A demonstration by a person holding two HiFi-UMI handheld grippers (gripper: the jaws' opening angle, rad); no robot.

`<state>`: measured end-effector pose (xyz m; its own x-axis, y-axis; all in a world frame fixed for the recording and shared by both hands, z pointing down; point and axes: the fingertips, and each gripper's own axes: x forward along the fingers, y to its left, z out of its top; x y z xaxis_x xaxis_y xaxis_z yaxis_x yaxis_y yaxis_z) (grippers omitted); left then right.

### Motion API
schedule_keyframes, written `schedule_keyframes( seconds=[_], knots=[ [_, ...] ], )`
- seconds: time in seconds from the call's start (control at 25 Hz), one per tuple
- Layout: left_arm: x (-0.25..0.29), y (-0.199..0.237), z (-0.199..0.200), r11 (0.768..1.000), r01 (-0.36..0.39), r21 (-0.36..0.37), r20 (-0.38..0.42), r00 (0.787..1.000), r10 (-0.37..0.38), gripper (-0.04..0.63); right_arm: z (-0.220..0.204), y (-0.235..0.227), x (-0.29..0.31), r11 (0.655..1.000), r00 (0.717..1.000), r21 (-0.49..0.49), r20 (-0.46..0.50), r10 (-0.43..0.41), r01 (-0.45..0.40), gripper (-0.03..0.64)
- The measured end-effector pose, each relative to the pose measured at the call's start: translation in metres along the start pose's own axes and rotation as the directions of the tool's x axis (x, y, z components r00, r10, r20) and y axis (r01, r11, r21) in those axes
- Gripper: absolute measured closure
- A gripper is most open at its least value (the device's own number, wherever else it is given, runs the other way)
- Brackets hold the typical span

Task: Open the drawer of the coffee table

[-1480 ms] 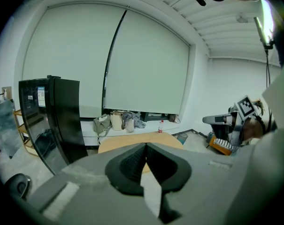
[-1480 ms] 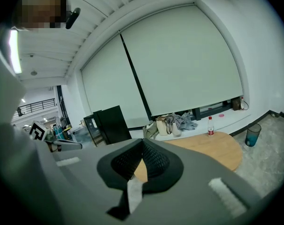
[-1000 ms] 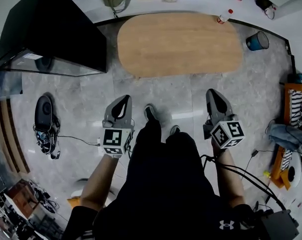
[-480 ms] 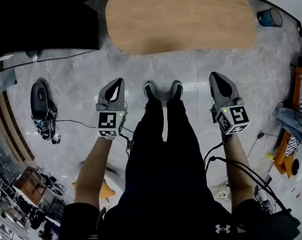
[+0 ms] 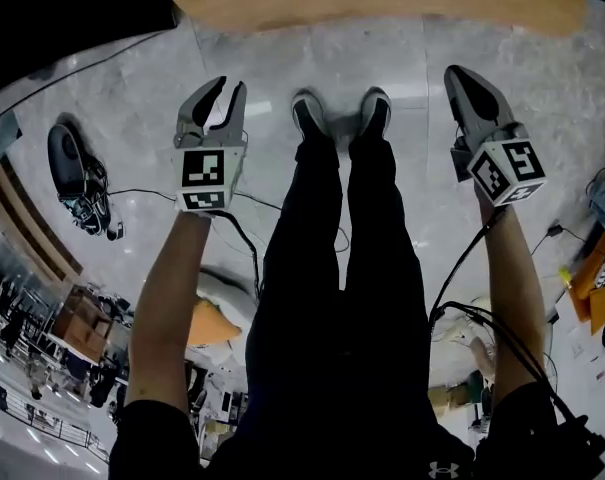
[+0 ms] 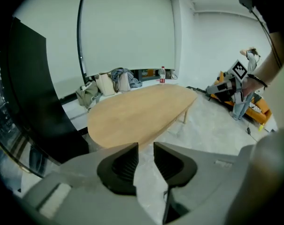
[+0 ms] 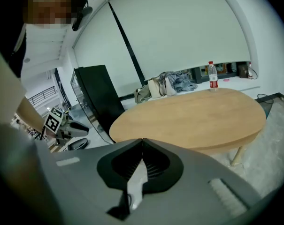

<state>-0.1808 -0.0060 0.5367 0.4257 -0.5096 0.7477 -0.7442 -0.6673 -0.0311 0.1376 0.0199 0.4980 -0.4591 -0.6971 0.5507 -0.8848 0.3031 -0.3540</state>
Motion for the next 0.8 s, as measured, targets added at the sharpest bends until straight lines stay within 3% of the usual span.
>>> schedule_keyframes(
  seconds=[0.36,0.6,0.8],
  knots=[
    [0.069,0.005,-0.054,0.999,-0.019,-0.051,-0.017,1.000,0.018,0.480,-0.067,-0.044,0.051,0.999,0.999,0.037,0.029,0.015,-0.016,0.608],
    [0.113,-0.009,-0.086,0.998,0.005,-0.063,-0.011,1.000,-0.006,0.480,-0.108,-0.069,0.098,0.980,0.998,0.188,0.036,0.053,-0.059,0.600],
    [0.142,-0.007,-0.094,0.996,-0.024,-0.083,0.039,0.999,0.027,0.480,-0.130,-0.076,0.129,0.950,0.986,0.278,0.123,0.109,-0.140,0.518]
  ],
)
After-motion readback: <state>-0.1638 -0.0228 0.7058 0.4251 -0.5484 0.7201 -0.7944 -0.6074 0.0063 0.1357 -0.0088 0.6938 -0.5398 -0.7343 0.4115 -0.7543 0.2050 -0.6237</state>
